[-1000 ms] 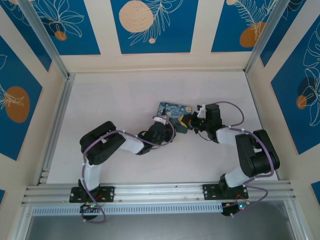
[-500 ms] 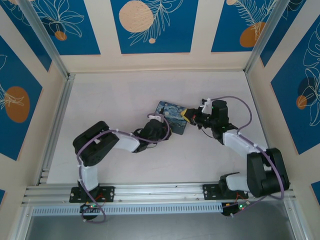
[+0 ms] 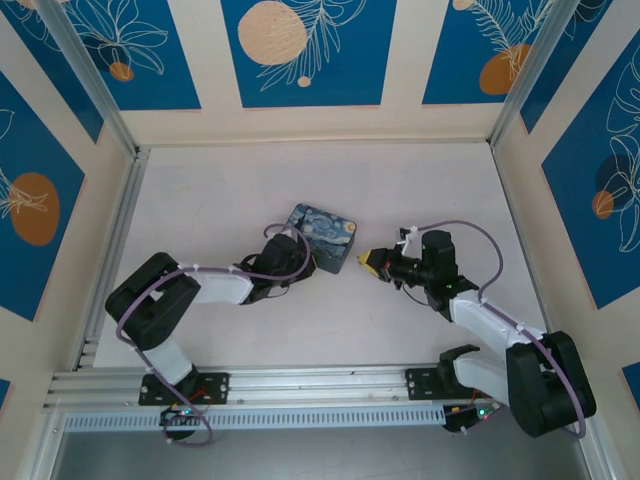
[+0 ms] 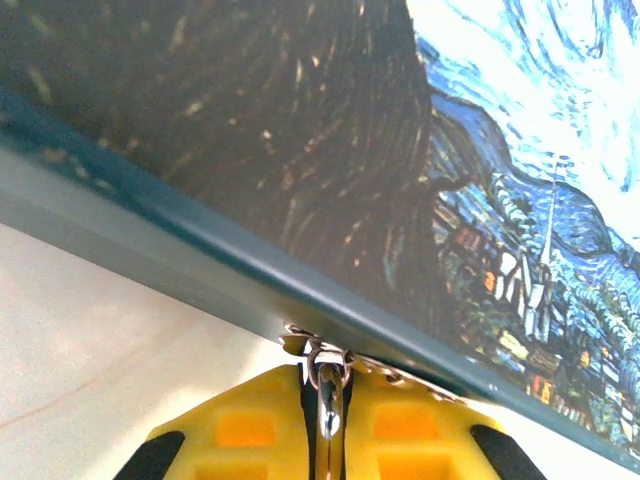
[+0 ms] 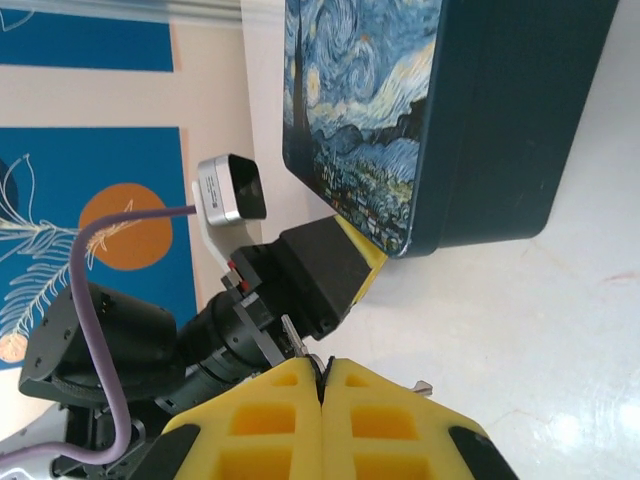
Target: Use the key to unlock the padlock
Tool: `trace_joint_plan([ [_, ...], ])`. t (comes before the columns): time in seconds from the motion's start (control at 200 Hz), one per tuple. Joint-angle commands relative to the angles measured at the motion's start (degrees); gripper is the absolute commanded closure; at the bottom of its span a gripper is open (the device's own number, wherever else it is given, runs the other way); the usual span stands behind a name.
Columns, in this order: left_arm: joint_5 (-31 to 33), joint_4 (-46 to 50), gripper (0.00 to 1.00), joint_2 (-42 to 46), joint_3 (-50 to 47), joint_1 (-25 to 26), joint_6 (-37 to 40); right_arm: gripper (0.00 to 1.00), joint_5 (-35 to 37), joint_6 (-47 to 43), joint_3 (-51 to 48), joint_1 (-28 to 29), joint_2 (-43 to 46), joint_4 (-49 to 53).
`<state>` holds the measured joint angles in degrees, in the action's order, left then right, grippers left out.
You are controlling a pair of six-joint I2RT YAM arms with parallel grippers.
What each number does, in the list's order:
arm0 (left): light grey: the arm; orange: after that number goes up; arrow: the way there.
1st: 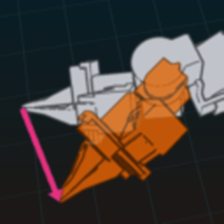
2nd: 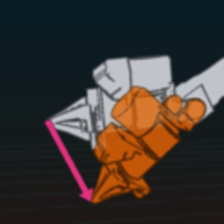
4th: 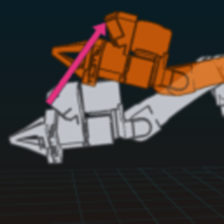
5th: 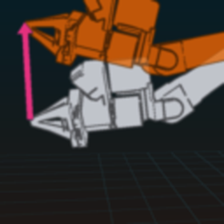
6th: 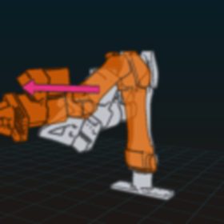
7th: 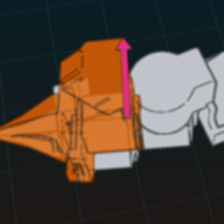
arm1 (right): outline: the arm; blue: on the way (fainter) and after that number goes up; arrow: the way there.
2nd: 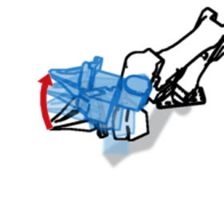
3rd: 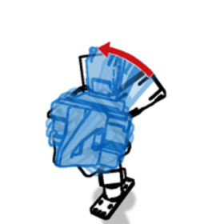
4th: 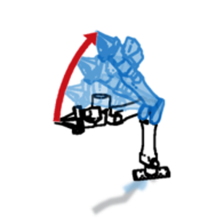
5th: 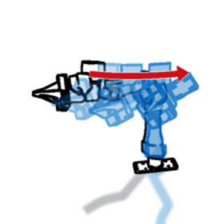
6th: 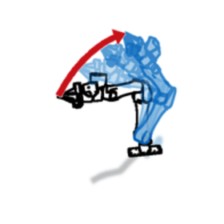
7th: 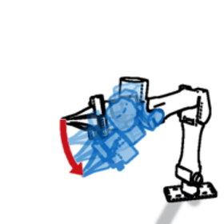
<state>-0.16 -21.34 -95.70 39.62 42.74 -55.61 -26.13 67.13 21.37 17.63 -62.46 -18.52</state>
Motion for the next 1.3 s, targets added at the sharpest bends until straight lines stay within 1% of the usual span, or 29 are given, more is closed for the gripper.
trace_joint_plan([
  [0.0, -5.33, -0.75, 1.00, 2.27, 0.16, -0.58, -0.13, 1.00, 1.97, 0.73, -0.95, 2.74, 0.93, -1.34],
  [0.16, -15.29, -0.38, 1.00, 1.51, 4.47, -0.93, 1.50, 1.00, 3.43, 1.45, -2.23, 4.21, 0.73, -1.99],
  [0.24, -17.66, 0.56, 1.00, 0.98, 6.13, -1.28, 0.59, 1.00, 3.67, 2.10, -3.22, 4.26, 0.97, -2.89],
  [0.375, -19.89, -2.65, 1.00, 0.11, 5.95, -2.20, -3.16, 1.00, 4.37, 2.85, -5.02, 4.35, 1.67, -3.73],
  [0.525, -20.39, -9.97, 1.00, -1.21, 4.05, -2.38, -8.78, 1.00, 4.16, 4.31, -6.42, 4.43, 1.62, -6.16],
  [0.705, -19.38, -18.50, 1.00, -1.52, 1.53, -2.27, -14.21, 1.00, 4.33, 7.47, -6.60, 4.52, 0.96, -8.45],
  [0.79, -18.74, -20.19, 1.00, -0.75, 0.92, -2.27, -15.60, 1.00, 4.03, 10.18, -6.51, 4.52, -0.57, -11.35],
  [1.01, -16.73, -20.78, 1.00, 2.39, -0.15, -2.24, -17.76, 1.00, 4.46, 18.02, -6.42, 4.75, -5.11, -17.34],
  [1.145, -15.88, -21.31, 1.00, 3.15, -0.63, -2.24, -18.80, 1.00, 6.03, 19.94, -5.81, 5.22, -5.42, -17.04],
  [1.295, -15.69, -24.84, 1.00, 1.95, -0.99, -2.26, -21.84, 1.00, 6.34, 20.49, -4.87, 5.59, -6.12, -16.62],
])
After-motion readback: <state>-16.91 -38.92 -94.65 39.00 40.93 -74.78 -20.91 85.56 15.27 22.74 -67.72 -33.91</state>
